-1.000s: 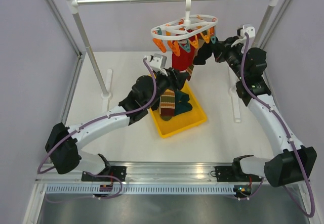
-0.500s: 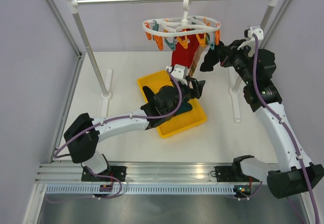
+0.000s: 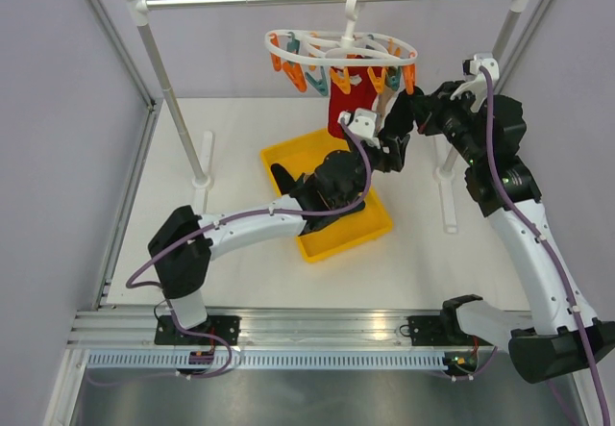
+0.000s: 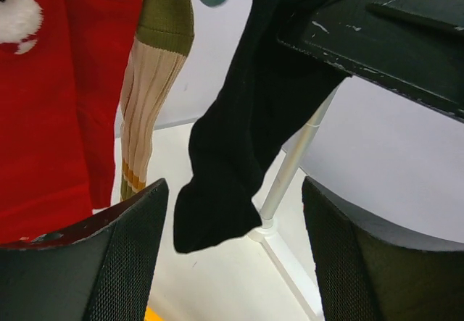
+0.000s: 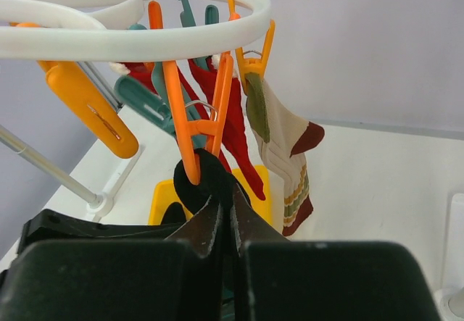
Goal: Remove the socks clipped to the hanger
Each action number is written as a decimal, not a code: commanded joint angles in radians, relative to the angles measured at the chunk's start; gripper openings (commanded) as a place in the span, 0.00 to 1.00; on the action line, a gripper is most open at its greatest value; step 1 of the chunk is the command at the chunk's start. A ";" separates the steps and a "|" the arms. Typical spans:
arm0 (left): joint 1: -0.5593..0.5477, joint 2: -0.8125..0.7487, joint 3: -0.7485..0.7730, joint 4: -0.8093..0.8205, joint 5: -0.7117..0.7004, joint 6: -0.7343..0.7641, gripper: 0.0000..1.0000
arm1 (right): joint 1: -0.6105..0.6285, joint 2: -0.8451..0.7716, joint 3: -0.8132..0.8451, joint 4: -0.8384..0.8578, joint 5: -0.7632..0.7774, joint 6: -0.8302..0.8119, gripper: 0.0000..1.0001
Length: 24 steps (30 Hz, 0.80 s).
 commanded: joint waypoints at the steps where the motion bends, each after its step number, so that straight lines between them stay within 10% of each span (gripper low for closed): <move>1: -0.008 0.051 0.071 0.014 -0.031 0.066 0.78 | 0.011 -0.026 0.047 -0.020 0.012 0.027 0.01; 13: -0.016 0.153 0.155 0.020 -0.143 0.115 0.70 | 0.025 -0.018 0.071 -0.059 0.017 0.035 0.01; 24: -0.017 0.135 0.185 0.000 -0.132 0.104 0.02 | 0.034 -0.021 0.070 -0.074 0.017 0.033 0.01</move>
